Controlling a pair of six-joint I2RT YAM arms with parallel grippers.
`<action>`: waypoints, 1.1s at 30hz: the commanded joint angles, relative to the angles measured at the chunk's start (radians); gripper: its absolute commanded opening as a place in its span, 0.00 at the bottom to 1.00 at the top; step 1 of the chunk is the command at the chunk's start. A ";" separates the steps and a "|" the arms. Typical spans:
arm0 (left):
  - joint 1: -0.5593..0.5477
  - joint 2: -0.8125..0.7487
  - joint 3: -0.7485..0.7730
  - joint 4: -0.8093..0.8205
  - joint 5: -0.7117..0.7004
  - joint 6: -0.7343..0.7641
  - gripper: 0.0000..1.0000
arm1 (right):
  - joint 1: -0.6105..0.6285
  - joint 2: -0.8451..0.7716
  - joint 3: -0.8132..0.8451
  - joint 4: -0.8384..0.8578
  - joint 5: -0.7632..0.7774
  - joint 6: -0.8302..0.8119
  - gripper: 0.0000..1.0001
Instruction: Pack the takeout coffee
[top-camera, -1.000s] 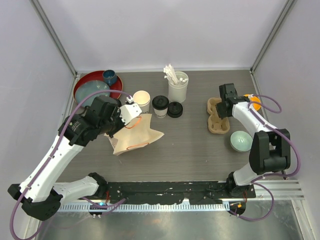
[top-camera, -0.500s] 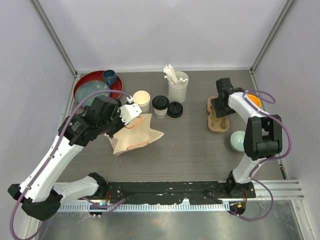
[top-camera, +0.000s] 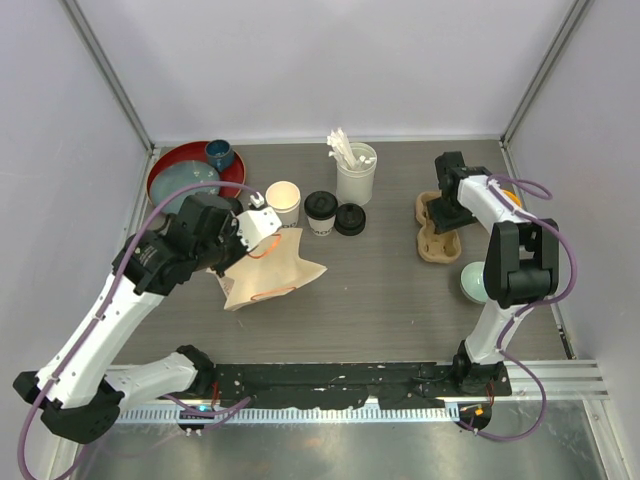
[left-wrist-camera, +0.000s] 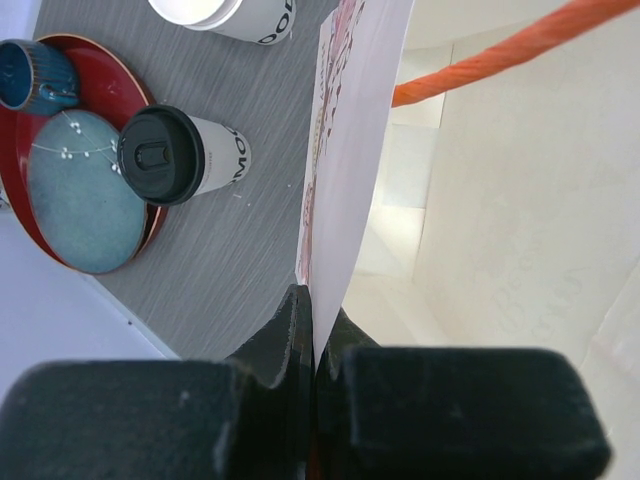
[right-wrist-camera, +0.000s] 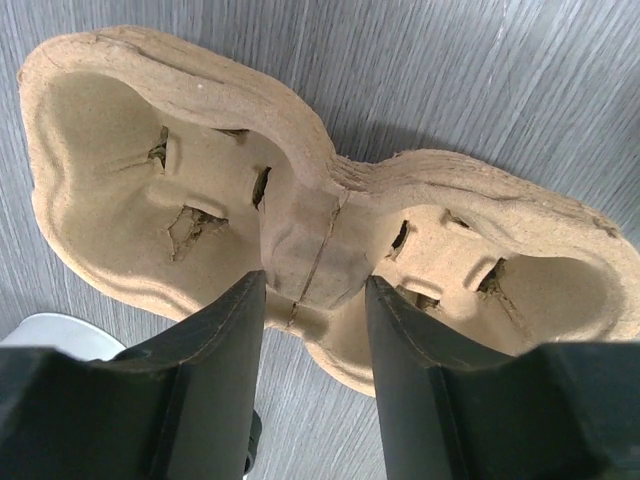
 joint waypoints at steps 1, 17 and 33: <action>-0.007 -0.027 0.009 0.017 -0.004 0.017 0.00 | -0.017 0.022 0.037 -0.077 0.064 -0.019 0.46; -0.014 -0.020 0.004 0.017 -0.006 0.027 0.00 | -0.017 -0.047 0.034 -0.063 0.055 -0.034 0.10; -0.016 -0.010 0.012 0.016 -0.008 0.032 0.00 | -0.017 -0.110 0.027 -0.028 0.053 -0.071 0.06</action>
